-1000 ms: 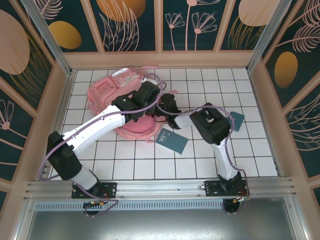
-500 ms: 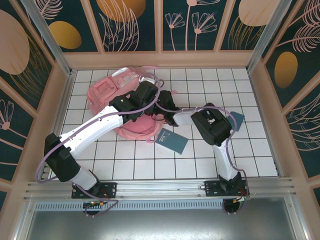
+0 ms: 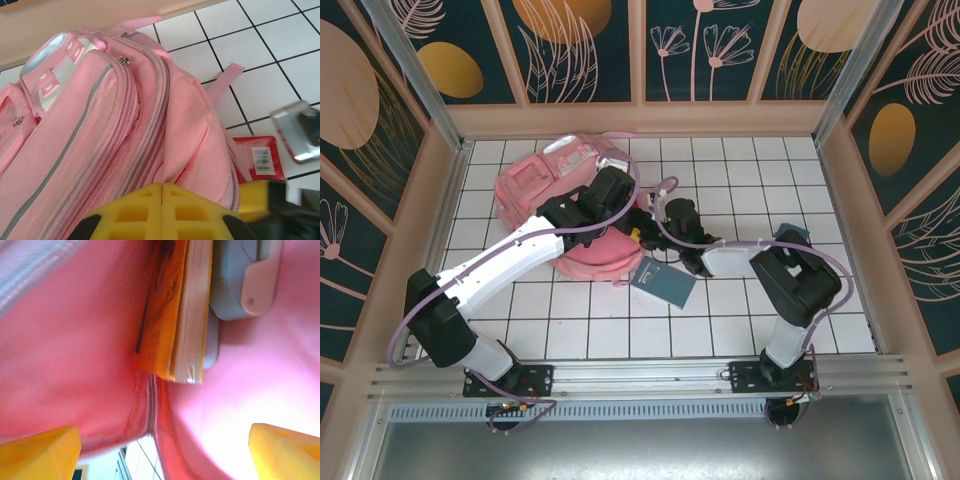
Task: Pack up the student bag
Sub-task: Pick up the personal item from the center of the table.
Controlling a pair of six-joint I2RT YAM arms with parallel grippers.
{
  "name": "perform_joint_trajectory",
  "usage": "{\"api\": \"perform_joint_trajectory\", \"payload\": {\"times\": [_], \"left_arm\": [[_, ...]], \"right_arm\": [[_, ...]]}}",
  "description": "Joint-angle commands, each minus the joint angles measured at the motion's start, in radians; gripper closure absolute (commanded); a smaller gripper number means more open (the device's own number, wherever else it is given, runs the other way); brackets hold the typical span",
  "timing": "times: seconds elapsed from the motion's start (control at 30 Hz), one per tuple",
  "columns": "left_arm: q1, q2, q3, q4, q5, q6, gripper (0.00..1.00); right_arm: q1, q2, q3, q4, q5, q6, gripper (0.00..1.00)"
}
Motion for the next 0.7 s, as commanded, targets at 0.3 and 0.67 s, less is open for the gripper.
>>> {"api": "perform_joint_trajectory", "payload": {"times": [0.3,0.67], "left_arm": [[-0.009,-0.033,-0.044,0.085,0.011,-0.024,1.0],[-0.009,-0.022,-0.054,0.1,0.023,-0.031,1.0]], "right_arm": [[-0.125,-0.404,-0.308,-0.216,0.11,-0.158,0.13],[-0.31,-0.434,-0.407,-0.205,0.014,-0.188,0.36]]}}
